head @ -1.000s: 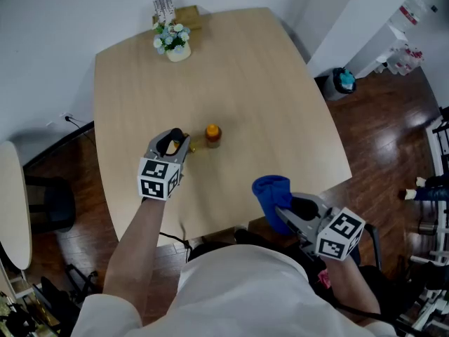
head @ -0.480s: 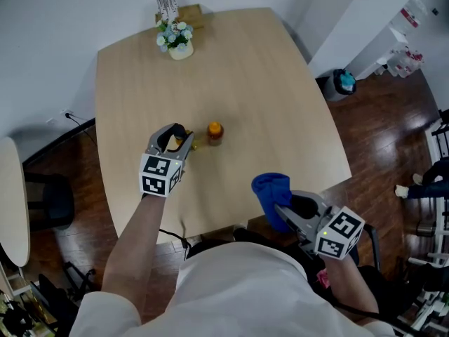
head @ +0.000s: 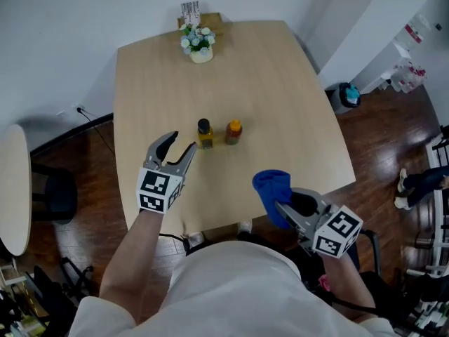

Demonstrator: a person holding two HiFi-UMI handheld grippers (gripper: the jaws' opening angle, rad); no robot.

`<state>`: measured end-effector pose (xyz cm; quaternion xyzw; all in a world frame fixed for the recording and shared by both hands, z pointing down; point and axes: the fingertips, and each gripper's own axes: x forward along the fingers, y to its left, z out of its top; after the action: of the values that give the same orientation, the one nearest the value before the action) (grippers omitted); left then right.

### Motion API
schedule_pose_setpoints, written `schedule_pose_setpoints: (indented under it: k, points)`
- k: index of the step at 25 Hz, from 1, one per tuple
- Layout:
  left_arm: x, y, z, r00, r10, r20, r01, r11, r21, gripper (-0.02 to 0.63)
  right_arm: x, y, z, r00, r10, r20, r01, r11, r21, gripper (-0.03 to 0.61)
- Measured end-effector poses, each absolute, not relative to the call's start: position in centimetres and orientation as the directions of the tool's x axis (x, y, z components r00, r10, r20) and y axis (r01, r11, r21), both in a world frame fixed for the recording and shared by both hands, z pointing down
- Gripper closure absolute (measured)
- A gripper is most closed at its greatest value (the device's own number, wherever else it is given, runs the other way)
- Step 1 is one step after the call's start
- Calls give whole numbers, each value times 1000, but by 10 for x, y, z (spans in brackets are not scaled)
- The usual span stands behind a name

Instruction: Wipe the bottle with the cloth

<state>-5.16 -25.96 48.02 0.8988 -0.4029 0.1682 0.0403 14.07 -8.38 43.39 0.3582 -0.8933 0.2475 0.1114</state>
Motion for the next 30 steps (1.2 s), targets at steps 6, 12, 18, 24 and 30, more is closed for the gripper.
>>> schedule_pose_setpoints:
  k: [6,12,18,24,30]
  points:
    - [-115,-179,446,675,-677,292,-696,-716,-50,410,88,-51,426,-701,-610,370,-713,620,-328,486]
    - [-171,-99,453,726,-609,320,-641,-768,-6,426,45,0,426,-649,-655,388,-761,563,-323,485]
    - [-195,-40,440,738,-611,285,-629,-777,-37,428,16,48,427,-652,-650,391,-758,576,-307,485]
    - [-193,35,409,764,-599,238,-608,-793,-45,446,9,98,407,-672,-659,339,-738,631,-239,485]
    - [-183,132,389,772,-591,234,-607,-795,-7,446,23,182,398,-679,-675,290,-733,649,-204,485]
